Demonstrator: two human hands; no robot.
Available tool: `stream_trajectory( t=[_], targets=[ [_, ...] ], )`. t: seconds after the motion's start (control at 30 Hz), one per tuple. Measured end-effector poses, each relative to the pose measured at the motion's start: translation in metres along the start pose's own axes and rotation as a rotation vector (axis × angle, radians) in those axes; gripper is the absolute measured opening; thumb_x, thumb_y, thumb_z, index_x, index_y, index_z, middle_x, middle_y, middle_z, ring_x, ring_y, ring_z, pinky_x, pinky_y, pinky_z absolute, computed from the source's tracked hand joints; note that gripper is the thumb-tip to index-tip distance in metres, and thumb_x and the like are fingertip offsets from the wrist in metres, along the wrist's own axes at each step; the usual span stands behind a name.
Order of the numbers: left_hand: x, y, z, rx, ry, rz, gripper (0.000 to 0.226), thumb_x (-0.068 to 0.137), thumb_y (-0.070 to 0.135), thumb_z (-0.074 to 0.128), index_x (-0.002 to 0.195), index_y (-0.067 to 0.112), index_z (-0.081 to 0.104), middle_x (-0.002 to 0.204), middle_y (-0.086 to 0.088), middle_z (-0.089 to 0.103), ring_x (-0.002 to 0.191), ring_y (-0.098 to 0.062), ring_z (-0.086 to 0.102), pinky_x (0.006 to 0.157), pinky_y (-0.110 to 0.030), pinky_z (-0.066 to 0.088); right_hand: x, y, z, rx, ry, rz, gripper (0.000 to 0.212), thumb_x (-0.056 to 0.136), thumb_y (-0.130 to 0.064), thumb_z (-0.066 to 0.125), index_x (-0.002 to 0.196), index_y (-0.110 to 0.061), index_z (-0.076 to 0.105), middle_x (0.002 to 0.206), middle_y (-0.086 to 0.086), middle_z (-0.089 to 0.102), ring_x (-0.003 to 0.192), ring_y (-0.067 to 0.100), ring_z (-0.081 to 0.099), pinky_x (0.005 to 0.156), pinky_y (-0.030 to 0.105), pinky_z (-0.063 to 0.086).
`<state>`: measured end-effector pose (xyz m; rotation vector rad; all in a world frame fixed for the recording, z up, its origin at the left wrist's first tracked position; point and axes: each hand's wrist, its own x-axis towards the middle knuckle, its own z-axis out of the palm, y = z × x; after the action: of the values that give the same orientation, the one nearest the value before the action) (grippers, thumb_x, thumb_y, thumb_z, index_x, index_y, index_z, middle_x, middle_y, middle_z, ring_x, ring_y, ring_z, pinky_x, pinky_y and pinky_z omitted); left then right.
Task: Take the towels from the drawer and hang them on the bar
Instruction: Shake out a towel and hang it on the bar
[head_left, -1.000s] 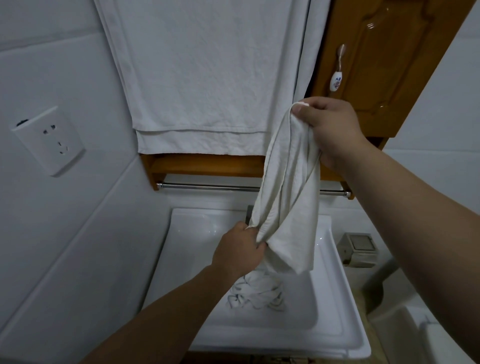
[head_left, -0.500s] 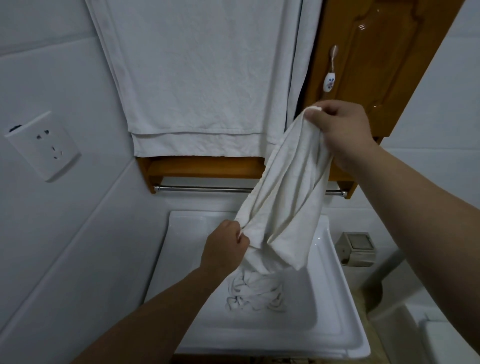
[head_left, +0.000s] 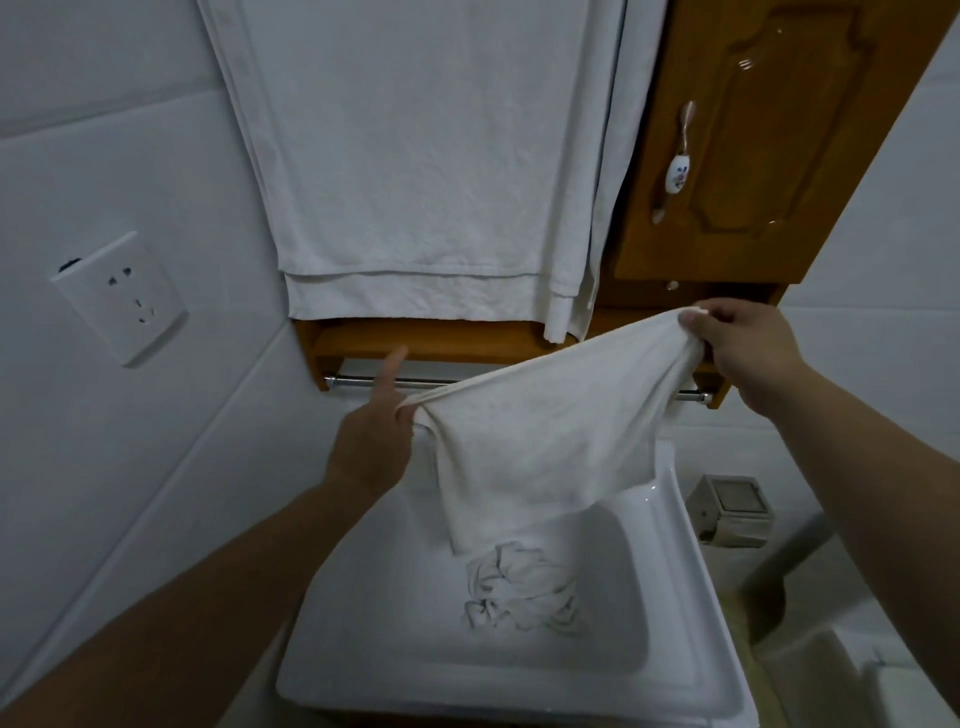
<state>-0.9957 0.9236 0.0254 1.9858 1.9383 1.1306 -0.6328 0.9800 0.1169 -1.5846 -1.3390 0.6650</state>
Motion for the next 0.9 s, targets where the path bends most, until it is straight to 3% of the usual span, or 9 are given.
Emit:
stream_trajectory(
  t=[0.07, 0.2, 0.43, 0.57, 0.67, 0.77, 0.9],
  targets=[
    [0.011, -0.006, -0.005, 0.036, -0.019, 0.026, 0.063, 0.097, 0.006, 0.049, 0.154, 0.020, 0.028, 0.078, -0.009, 0.063, 0.063, -0.024, 0.055, 0.064, -0.034, 0.042, -0.001, 0.003, 0.001, -0.016, -0.020, 0.006, 0.013, 0.097, -0.030, 0.062, 0.103, -0.021, 0.068, 0.097, -0.008, 0.061, 0.104, 0.025, 0.057, 0.091, 0.039, 0.047],
    [0.026, -0.016, -0.011, 0.180, -0.057, 0.195, 0.038, 0.090, 0.008, 0.043, 0.119, 0.003, 0.067, 0.099, -0.021, 0.071, 0.087, -0.042, 0.067, 0.078, -0.043, 0.051, -0.001, 0.002, 0.006, -0.036, -0.030, -0.019, 0.022, 0.097, -0.030, 0.062, 0.110, -0.014, 0.071, 0.109, 0.003, 0.064, 0.103, 0.026, 0.059, 0.087, 0.037, 0.049],
    [0.063, -0.022, -0.035, 0.366, -0.292, 0.192, 0.011, 0.095, 0.002, 0.051, 0.096, -0.001, 0.062, 0.098, -0.022, 0.063, 0.091, -0.040, 0.061, 0.076, -0.037, 0.042, 0.001, -0.001, 0.004, -0.338, -0.191, -0.134, 0.019, 0.096, -0.030, 0.064, 0.106, -0.016, 0.072, 0.098, 0.000, 0.068, 0.087, 0.018, 0.067, 0.079, 0.033, 0.056],
    [0.088, -0.009, -0.055, 0.398, -0.344, 0.152, 0.013, 0.099, 0.009, 0.044, 0.096, 0.006, 0.057, 0.119, -0.015, 0.052, 0.101, -0.030, 0.053, 0.089, -0.035, 0.042, -0.001, -0.002, 0.015, -0.357, -0.132, -0.198, 0.017, 0.098, -0.030, 0.061, 0.107, -0.018, 0.070, 0.099, -0.002, 0.065, 0.088, 0.016, 0.060, 0.075, 0.029, 0.043],
    [0.093, 0.003, -0.059, 0.360, -0.345, 0.112, 0.024, 0.099, 0.010, 0.040, 0.107, 0.005, 0.062, 0.124, -0.014, 0.055, 0.107, -0.030, 0.054, 0.092, -0.034, 0.042, 0.000, -0.002, 0.019, -0.261, -0.106, -0.148, 0.018, 0.099, -0.029, 0.059, 0.107, -0.016, 0.068, 0.099, 0.000, 0.064, 0.088, 0.019, 0.059, 0.075, 0.030, 0.044],
    [0.090, 0.015, -0.058, 0.299, -0.319, 0.027, 0.029, 0.098, 0.011, 0.040, 0.111, 0.008, 0.066, 0.119, -0.014, 0.063, 0.107, -0.032, 0.057, 0.085, -0.034, 0.043, 0.001, 0.004, 0.021, -0.294, -0.161, -0.095, 0.017, 0.100, -0.029, 0.057, 0.101, -0.016, 0.067, 0.093, -0.001, 0.063, 0.083, 0.017, 0.059, 0.068, 0.029, 0.045],
    [0.092, 0.020, -0.054, 0.261, -0.402, -0.105, 0.021, 0.089, 0.005, 0.043, 0.077, 0.007, 0.059, 0.096, -0.014, 0.065, 0.088, -0.030, 0.059, 0.067, -0.033, 0.043, 0.002, 0.007, 0.027, -0.285, -0.115, -0.038, 0.017, 0.099, -0.028, 0.057, 0.094, -0.016, 0.067, 0.090, 0.002, 0.063, 0.084, 0.022, 0.060, 0.074, 0.034, 0.048]
  ],
)
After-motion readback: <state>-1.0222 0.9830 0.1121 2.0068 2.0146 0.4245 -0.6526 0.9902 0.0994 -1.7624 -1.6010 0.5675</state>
